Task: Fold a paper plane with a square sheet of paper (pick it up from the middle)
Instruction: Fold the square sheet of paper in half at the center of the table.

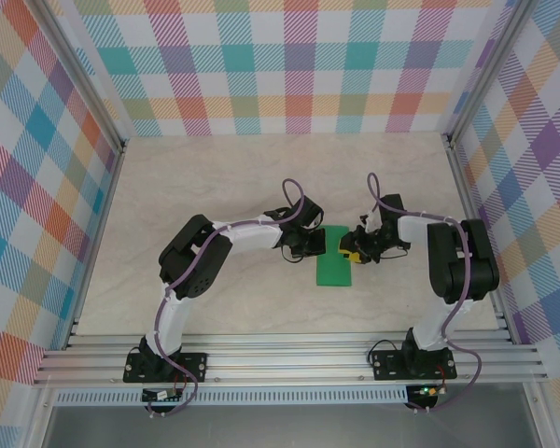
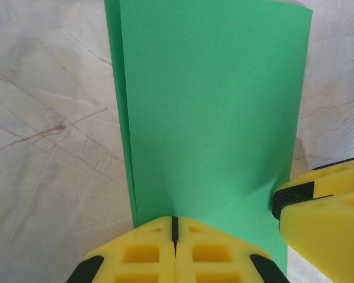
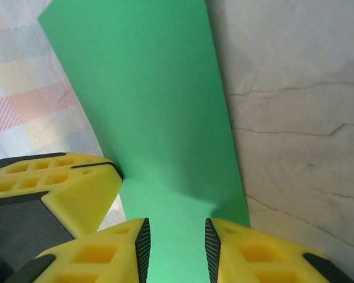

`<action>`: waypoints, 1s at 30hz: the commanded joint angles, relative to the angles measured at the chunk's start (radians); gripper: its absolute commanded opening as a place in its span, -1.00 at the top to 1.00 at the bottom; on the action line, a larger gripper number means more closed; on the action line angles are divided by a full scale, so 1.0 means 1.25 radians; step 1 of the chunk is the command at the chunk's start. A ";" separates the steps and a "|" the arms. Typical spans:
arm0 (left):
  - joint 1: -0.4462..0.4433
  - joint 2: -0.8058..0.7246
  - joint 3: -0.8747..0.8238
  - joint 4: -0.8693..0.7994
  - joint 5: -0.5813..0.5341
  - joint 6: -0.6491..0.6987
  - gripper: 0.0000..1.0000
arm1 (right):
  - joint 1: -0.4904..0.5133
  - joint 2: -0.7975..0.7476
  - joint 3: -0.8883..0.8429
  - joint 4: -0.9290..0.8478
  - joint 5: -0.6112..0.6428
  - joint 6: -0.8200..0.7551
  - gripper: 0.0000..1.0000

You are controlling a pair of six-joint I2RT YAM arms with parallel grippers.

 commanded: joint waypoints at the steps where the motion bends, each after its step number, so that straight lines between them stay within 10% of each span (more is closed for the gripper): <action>1: -0.015 0.017 -0.022 -0.090 -0.012 0.006 1.00 | 0.004 -0.036 -0.023 -0.021 0.000 -0.030 0.33; 30: -0.014 0.016 -0.019 -0.085 -0.005 0.008 1.00 | 0.039 -0.230 -0.214 0.006 -0.047 0.035 0.30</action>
